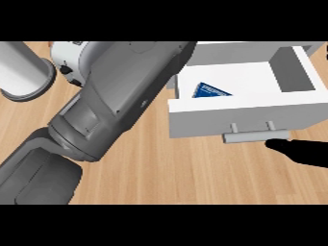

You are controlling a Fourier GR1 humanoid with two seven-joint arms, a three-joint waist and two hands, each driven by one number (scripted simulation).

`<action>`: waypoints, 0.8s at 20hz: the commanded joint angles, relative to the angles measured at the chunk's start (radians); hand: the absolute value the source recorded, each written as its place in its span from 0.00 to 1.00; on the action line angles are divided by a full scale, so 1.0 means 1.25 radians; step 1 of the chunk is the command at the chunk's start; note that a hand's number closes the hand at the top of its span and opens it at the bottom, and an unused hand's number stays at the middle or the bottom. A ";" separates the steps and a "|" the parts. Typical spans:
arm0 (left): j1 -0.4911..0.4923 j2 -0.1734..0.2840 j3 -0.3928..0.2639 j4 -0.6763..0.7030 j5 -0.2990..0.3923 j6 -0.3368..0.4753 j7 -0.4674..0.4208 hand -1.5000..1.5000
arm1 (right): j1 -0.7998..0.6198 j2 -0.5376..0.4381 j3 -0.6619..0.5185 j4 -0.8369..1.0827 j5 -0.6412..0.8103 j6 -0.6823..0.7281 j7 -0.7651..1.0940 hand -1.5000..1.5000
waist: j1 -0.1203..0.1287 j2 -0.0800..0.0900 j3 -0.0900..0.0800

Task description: Pick up the can, place it into the drawer and close the drawer

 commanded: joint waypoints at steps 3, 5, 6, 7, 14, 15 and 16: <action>0.001 0.000 0.001 0.027 -0.002 -0.010 -0.019 0.00 | -0.061 0.007 0.099 0.160 0.183 -0.064 -0.062 0.00 | 0.032 -0.005 0.000; 0.008 0.000 0.003 0.034 -0.015 -0.028 -0.019 0.00 | -0.068 0.008 0.120 0.199 0.222 -0.073 -0.065 0.00 | 0.042 -0.011 -0.001; -0.032 0.016 0.003 0.050 -0.022 -0.032 -0.005 0.00 | -0.105 -0.012 0.113 0.220 0.226 -0.058 -0.064 0.00 | 0.035 -0.008 -0.001; -0.003 0.000 -0.011 0.022 -0.006 -0.002 -0.005 0.00 | -0.143 0.014 0.146 0.284 0.262 -0.080 -0.065 0.00 | 0.036 -0.008 0.000; 0.012 0.029 0.021 0.022 -0.019 -0.051 -0.002 0.00 | -0.183 0.057 0.186 0.521 0.398 -0.221 -0.143 0.00 | 0.058 -0.015 -0.001; 0.013 0.012 0.033 0.012 -0.010 -0.040 -0.010 0.00 | -0.244 0.055 0.161 0.582 0.399 -0.233 -0.152 0.00 | 0.063 -0.013 -0.001; 0.000 0.008 0.023 0.008 -0.023 -0.027 -0.003 0.00 | -0.265 0.059 0.147 0.640 0.400 -0.260 -0.173 0.00 | 0.069 -0.014 -0.001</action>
